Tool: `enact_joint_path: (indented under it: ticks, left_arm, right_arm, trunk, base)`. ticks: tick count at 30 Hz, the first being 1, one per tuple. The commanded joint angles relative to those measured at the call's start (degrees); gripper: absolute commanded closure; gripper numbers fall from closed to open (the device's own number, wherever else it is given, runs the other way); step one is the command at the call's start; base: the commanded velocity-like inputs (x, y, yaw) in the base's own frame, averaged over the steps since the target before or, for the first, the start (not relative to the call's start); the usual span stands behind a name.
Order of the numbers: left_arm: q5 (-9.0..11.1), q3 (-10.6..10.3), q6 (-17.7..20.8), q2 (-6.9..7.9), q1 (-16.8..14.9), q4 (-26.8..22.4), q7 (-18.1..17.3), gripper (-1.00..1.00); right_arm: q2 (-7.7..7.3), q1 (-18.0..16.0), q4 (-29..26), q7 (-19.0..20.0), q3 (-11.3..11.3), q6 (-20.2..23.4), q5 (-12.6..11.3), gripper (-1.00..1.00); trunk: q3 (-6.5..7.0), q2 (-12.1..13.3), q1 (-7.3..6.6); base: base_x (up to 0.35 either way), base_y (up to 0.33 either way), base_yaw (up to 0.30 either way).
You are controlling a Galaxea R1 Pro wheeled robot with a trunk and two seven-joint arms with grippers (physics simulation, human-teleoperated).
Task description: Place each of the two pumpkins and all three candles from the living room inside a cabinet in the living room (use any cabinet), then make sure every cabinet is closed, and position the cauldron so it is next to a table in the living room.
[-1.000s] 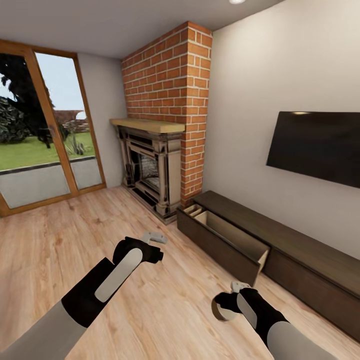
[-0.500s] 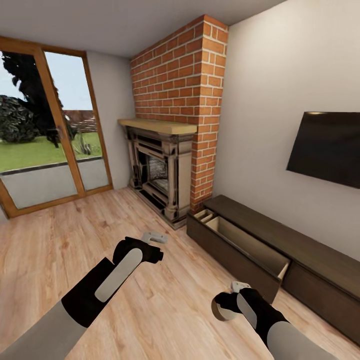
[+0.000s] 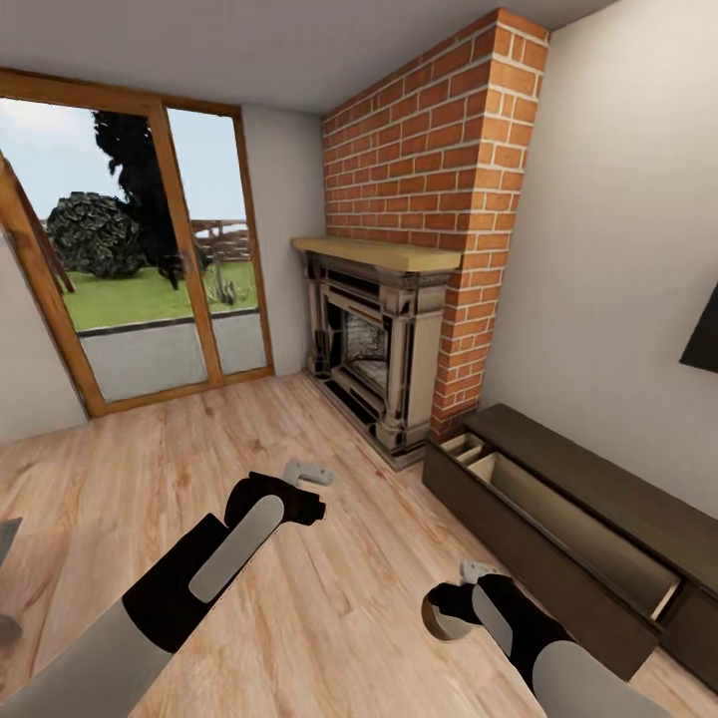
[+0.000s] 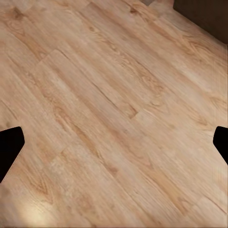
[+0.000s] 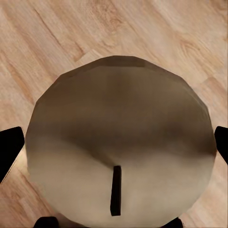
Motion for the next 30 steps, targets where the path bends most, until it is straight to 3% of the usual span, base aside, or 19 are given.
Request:
enact_joint_path:
  ticks: [1,10,30]
  left_arm:
    - [0.53,-0.13,0.05,0.05,-0.08,-0.05,0.6,-1.0]
    - [0.57,-0.13,0.05,0.05,-0.08,0.02,0.52,-1.0]
    - [0.56,-0.13,0.05,0.05,-0.08,0.0,0.6,-1.0]
  right_arm:
    - [-0.04,-0.05,-0.11,-0.4,0.38,0.23,-0.58,1.0]
    - [-0.09,-0.05,-0.11,-0.34,0.21,0.21,-0.64,1.0]
    - [-0.16,-0.05,-0.11,-0.34,0.09,0.23,-0.67,1.0]
  trunk:
    - [-0.11,-0.1,0.05]
    - [0.01,-0.1,0.05]
    - [0.94,-0.1,0.05]
  base:
    - [0.272,0.206,0.188]
    - [0.269,0.207,-0.012]
    - [0.213,0.233,-0.242]
